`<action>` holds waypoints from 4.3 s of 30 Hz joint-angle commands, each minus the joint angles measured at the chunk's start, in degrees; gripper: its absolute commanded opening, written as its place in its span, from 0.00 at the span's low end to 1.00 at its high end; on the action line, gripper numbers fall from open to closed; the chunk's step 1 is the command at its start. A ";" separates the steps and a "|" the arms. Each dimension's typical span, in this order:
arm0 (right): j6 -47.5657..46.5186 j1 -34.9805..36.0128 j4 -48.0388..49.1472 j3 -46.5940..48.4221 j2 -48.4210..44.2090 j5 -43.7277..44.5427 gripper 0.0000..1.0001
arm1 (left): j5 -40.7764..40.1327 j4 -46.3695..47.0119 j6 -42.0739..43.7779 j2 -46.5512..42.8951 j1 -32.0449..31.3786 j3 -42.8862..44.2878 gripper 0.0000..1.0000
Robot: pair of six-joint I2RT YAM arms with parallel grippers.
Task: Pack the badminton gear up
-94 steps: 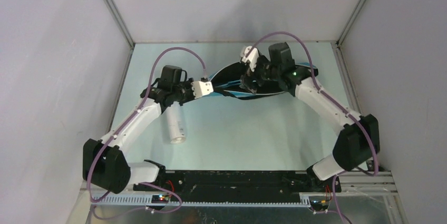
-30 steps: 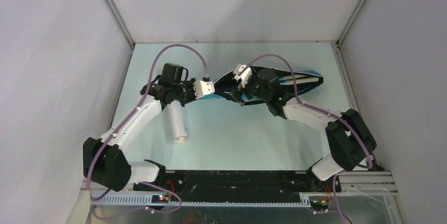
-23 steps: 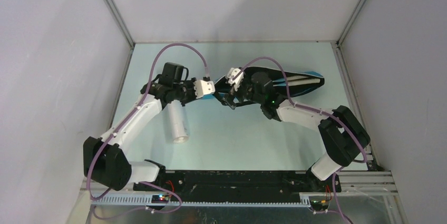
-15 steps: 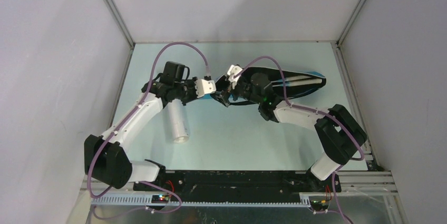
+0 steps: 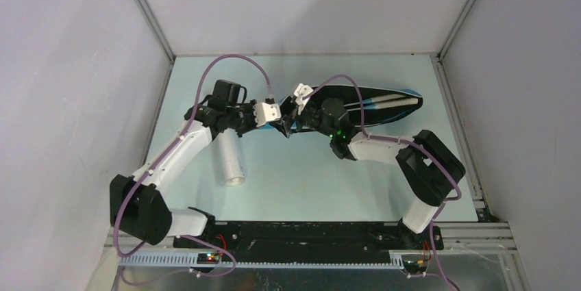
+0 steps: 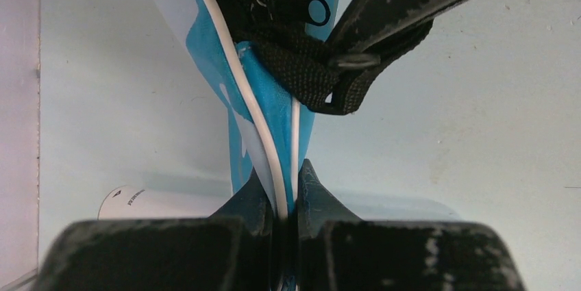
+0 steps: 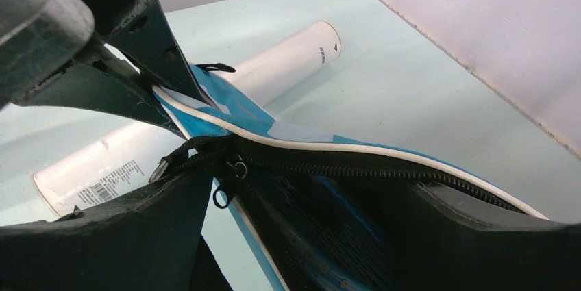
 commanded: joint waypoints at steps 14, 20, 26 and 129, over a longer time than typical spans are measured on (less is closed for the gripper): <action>6.63 2.34 4.85 3.10 -0.77 12.29 0.76 | 6.49 2.34 -1.32 -0.04 -1.46 2.59 0.00; 6.34 2.35 -1.00 3.10 -3.44 12.87 0.36 | 4.90 1.50 -0.27 -0.17 -1.49 2.42 0.00; 4.44 0.86 -12.02 3.10 -6.68 11.15 0.18 | 3.17 0.21 1.04 -0.18 -1.37 1.92 0.00; -6.40 -16.77 -59.71 0.71 -14.91 1.91 0.00 | -0.10 -18.24 13.80 3.15 7.75 7.95 0.00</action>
